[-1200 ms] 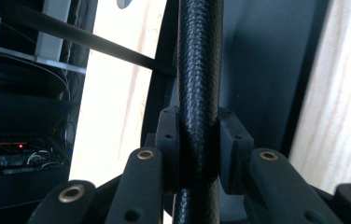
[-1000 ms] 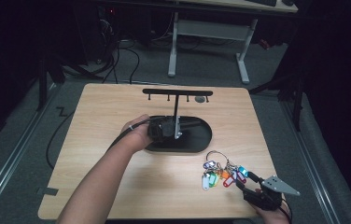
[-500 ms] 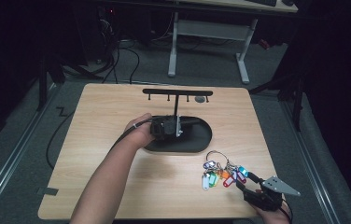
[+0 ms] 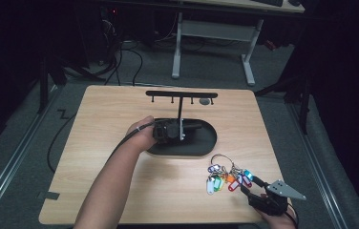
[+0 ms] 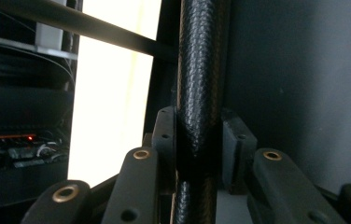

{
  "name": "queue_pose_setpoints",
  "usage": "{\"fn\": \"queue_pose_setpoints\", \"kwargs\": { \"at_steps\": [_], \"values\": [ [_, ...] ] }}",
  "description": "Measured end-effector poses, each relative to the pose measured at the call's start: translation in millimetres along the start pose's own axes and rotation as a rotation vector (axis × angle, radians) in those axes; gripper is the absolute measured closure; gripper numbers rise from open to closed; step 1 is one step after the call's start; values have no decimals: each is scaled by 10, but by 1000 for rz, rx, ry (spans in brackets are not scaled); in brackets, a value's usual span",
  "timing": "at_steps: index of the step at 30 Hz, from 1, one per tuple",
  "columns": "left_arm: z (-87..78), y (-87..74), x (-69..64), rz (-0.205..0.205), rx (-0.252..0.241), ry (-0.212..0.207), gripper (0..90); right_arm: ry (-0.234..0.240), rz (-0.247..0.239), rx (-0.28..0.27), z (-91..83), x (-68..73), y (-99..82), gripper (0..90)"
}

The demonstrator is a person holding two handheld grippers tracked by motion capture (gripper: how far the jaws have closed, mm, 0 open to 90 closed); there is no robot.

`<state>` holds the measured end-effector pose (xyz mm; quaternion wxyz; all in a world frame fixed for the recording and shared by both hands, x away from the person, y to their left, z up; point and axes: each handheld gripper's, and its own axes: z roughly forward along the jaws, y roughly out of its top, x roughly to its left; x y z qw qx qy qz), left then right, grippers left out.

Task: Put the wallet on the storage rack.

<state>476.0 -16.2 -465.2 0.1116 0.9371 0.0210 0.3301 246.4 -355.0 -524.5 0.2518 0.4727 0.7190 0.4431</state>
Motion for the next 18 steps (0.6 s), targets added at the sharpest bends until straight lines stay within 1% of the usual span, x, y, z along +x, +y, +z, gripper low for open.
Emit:
{"fn": "queue_pose_setpoints", "kwargs": {
  "at_steps": [3, 8, 9, 13, 15, 18],
  "values": [
    [-28, 3, -2, -16, 4, -13, 646, 3, -7, -1, -2, 10, 2, 379],
    [-84, -8, 13, -46, 2, -34, 638, 4, -10, 1, -5, 7, -2, 377],
    [-94, -8, 9, -47, 1, -33, 636, 3, -2, 3, -12, 14, -3, 377],
    [-121, -8, -35, -39, 4, -43, 630, 2, -10, -3, -25, 19, -1, 376],
    [-120, -13, -86, -40, 2, -50, 628, 1, -9, -3, -29, 22, -1, 376],
    [-96, -24, -171, -32, 1, -64, 629, 1, -15, -2, -28, 21, 0, 376]
  ]
}}
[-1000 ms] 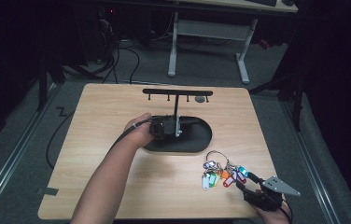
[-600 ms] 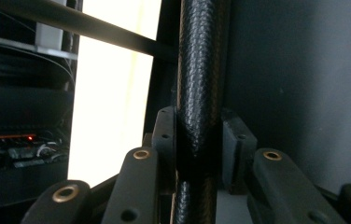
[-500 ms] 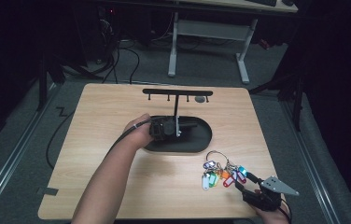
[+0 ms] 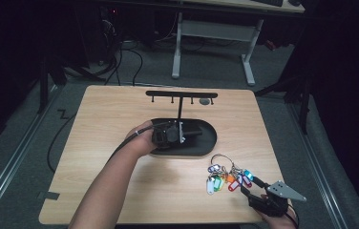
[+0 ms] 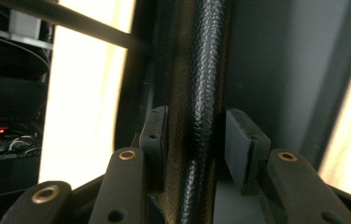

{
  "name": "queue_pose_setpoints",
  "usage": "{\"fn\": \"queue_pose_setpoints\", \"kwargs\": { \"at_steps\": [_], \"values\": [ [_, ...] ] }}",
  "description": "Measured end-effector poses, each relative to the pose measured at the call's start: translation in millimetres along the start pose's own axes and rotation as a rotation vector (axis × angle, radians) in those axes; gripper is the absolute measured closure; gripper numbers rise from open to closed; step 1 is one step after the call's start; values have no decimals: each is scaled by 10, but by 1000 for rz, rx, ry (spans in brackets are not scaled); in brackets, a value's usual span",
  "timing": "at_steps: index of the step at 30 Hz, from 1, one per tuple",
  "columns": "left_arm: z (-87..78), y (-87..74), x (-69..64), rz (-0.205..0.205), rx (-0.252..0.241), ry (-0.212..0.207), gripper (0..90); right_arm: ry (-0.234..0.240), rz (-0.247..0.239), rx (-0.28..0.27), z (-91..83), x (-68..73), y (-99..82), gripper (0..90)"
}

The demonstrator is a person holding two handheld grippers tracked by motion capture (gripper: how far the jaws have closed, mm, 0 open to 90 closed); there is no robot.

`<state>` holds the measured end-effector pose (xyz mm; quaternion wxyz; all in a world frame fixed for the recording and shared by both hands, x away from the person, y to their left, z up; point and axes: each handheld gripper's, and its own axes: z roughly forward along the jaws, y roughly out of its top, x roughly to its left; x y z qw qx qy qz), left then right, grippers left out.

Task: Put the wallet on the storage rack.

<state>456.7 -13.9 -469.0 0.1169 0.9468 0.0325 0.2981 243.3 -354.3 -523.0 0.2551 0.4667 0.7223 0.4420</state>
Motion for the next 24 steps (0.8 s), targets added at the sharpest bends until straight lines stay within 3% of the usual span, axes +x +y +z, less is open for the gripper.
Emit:
{"fn": "queue_pose_setpoints", "kwargs": {
  "at_steps": [5, 13, 24],
  "values": [
    [44, -38, -63, 1, 9, -20, 617, -1, 1, 3, 8, 10, 0, 376],
    [-80, -83, 37, -83, -26, -14, 626, -7, 0, 6, 13, 7, -2, 377],
    [-204, -218, -31, -173, -72, -36, 624, -6, -4, 3, 3, 15, -2, 377]
  ]
}}
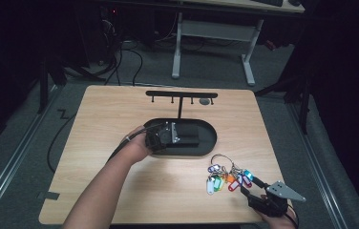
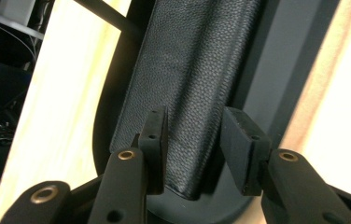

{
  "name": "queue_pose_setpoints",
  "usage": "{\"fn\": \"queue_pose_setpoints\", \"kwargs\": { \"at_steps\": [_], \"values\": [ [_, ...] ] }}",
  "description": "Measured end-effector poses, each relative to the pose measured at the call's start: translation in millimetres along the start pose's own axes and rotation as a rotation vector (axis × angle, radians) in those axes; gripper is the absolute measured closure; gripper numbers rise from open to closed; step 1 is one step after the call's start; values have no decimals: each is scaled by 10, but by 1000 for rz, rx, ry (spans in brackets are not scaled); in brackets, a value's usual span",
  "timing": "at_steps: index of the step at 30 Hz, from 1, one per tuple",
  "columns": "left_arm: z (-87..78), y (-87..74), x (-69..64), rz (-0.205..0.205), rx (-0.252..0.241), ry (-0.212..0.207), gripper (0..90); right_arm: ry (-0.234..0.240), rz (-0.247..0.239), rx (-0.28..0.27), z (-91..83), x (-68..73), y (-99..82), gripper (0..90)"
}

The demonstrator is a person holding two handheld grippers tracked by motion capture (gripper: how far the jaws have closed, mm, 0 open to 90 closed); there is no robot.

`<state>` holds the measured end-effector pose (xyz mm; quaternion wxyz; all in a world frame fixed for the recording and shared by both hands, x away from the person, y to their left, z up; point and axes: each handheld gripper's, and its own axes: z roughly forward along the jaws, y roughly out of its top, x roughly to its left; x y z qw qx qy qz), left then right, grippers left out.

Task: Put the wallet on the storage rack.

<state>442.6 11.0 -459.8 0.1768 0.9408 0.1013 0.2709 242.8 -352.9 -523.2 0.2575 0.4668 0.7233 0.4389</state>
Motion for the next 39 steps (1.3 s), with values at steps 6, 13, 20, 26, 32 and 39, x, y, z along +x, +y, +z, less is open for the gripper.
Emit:
{"fn": "queue_pose_setpoints", "kwargs": {
  "at_steps": [6, 13, 20, 26, 32, 39],
  "values": [
    [-91, -112, -36, -67, -25, -23, 625, -2, -2, 3, 1, 4, -2, 377],
    [-216, -323, -170, -144, -87, -33, 613, -3, 0, 5, -3, 7, -6, 377],
    [-322, -645, -320, -221, -133, -55, 609, -3, -5, 11, 2, 16, -10, 377],
    [-400, -990, -529, -318, -168, -70, 608, 19, 17, 16, -2, 28, -3, 382],
    [-520, -1366, -792, -466, -224, -70, 560, 25, 3, 13, 15, 58, 1, 374],
    [-731, -1693, -1037, -626, -359, -91, 555, 4, -39, 32, 35, 136, 59, 374]
  ]
}}
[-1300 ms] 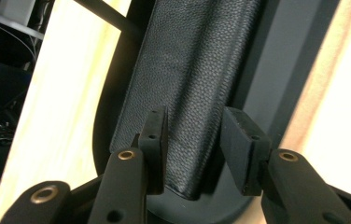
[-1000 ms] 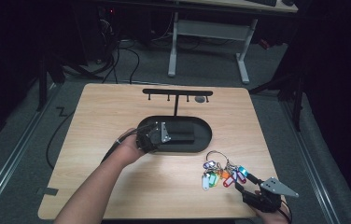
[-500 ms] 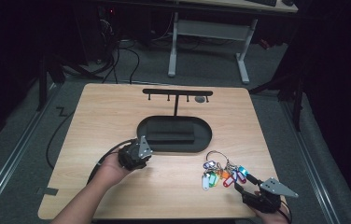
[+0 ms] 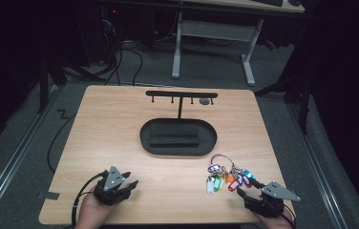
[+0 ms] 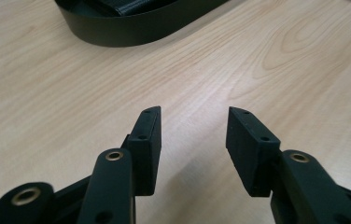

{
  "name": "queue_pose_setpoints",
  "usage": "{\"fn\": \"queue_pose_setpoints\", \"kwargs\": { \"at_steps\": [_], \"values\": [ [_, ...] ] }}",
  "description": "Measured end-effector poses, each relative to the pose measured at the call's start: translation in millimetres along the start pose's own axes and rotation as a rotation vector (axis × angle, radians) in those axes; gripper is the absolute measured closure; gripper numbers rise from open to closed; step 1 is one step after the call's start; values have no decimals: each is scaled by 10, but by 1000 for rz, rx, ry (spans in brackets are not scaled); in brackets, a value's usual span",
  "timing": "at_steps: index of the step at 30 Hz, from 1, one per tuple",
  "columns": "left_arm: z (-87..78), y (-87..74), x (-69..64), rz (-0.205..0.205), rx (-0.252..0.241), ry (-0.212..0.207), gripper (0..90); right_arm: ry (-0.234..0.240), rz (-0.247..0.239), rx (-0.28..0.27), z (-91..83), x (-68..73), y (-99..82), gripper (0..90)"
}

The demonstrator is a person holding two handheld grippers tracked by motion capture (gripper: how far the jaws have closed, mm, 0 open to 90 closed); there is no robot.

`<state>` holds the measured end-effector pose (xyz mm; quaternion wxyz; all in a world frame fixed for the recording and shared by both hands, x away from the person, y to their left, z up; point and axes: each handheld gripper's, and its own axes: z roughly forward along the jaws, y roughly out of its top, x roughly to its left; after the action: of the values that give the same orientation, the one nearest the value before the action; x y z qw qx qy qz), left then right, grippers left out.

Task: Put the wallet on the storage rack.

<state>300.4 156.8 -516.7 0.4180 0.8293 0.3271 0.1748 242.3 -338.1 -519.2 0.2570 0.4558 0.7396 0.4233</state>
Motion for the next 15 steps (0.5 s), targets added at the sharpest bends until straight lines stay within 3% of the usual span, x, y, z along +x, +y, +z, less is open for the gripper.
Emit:
{"fn": "queue_pose_setpoints", "kwargs": {
  "at_steps": [3, 6, 10, 15],
  "values": [
    [-42, -49, 5, -48, -23, -25, 533, -8, -14, 25, 15, 59, 39, 374],
    [-45, -74, 54, -40, -19, -31, 534, -11, -35, 56, 47, 132, 111, 381],
    [-57, -112, 149, -90, -34, -56, 502, -11, -95, 106, 145, 218, 274, 368],
    [-66, -175, 161, -69, -5, -52, 458, -36, -150, 179, 286, 327, 492, 369]
  ]
}}
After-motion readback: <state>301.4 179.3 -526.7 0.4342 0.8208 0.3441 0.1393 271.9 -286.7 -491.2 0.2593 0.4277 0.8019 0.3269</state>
